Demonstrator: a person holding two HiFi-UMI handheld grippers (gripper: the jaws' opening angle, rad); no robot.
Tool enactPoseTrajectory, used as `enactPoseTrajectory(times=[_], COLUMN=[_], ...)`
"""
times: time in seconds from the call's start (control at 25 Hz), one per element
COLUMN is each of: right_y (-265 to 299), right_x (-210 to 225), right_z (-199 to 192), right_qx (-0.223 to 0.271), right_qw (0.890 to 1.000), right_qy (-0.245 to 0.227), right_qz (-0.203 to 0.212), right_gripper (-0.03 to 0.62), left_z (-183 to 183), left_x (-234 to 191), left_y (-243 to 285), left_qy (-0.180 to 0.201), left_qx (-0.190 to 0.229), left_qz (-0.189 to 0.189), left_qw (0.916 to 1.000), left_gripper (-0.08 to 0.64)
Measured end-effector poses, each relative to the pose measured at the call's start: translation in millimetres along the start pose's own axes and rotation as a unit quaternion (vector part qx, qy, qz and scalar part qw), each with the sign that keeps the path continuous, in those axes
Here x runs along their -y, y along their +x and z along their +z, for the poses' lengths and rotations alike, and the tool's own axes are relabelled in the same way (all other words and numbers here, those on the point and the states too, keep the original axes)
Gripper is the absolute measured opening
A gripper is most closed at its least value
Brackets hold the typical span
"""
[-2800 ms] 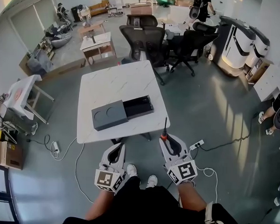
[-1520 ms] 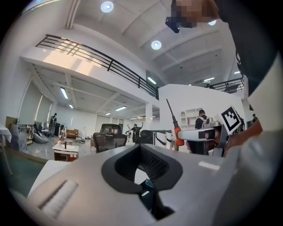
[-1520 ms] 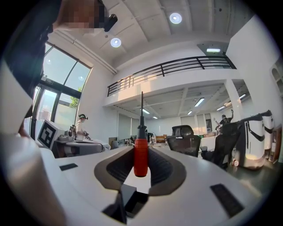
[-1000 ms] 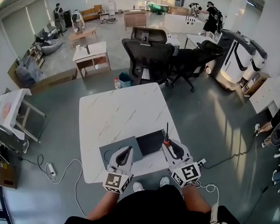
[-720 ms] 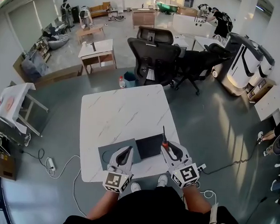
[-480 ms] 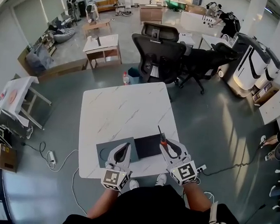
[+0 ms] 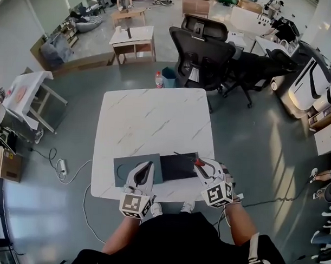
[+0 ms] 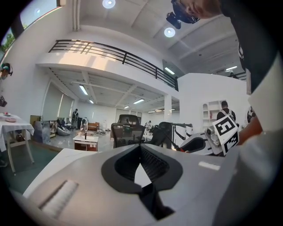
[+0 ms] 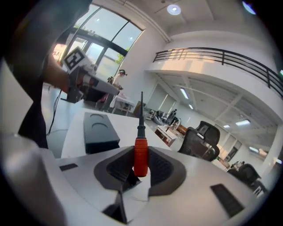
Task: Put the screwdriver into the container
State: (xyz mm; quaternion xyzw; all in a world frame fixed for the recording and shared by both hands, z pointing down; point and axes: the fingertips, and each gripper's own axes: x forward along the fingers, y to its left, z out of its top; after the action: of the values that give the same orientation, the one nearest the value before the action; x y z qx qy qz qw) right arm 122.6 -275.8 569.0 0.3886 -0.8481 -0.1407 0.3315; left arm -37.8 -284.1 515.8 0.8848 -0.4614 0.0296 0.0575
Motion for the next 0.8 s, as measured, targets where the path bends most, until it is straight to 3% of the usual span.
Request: enactPoseTrajectory(times=[0.16, 0.4, 0.56, 0.8], right_y=[19, 47, 66, 88], right_x=[-19, -54, -69, -88], right_z=[-33, -73, -92, -120], right_qx=[-0.057, -0.115, -0.151, -0.218], right_qw=[0.994, 0.974, 0.956, 0.92], right_qy=[-0.078, -0.158, -0.195, -0.229], right_qz=[0.048, 0.117, 0.159, 0.23], right_gripper=[0.1, 0.098, 0.099, 0.099], left_z=[-6, -12, -13, -17], left_x=[-5, -8, -9, -13], left_y=[-3, -11, -18, -27], left_qy=[-0.002, -0.006, -0.006, -0.008], left_qx=[-0.005, -0.011, -0.014, -0.016], left_qz=[0.013, 0.025, 0.026, 0.031], left_qw=[0.9999, 0.9996, 0.9995, 0.9993], left_gripper=[0.009, 0.009, 0.009, 0.009])
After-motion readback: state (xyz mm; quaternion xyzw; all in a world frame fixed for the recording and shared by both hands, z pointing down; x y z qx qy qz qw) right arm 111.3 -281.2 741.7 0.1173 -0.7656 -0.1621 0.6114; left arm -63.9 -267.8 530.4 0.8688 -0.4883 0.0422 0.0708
